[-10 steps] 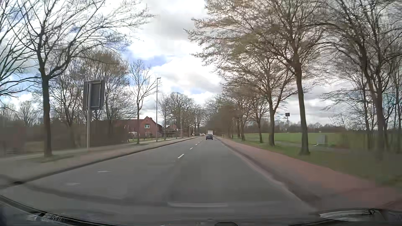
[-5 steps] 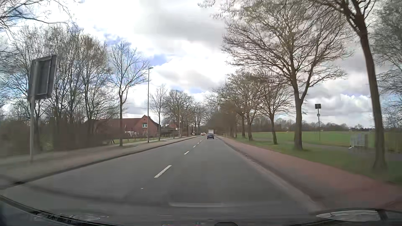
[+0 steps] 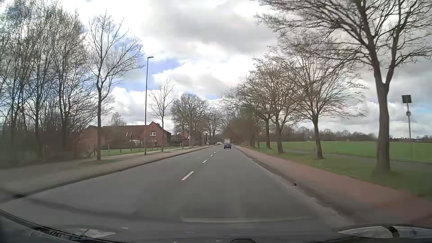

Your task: Follow the waypoints while adhering to traffic rules and regulations

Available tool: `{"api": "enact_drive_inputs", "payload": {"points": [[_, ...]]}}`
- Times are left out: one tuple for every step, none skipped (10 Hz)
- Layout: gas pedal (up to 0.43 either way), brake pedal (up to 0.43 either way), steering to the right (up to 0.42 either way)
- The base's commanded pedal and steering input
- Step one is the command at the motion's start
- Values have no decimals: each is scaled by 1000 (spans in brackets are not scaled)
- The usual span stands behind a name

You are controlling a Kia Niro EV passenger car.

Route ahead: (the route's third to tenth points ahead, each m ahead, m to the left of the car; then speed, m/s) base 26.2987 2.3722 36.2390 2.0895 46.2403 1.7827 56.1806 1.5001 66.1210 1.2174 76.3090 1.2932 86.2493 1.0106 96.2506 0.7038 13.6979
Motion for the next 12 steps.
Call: {"api": "enact_drive_inputs", "payload": {"points": [[209,0,3],[209,0,4],[209,0,3],[197,0,4],[177,0,3],[130,0,4],[39,0,4],[0,0,4],[0,0,4],[0,0,4],[0,0,3],[0,0,3]]}}
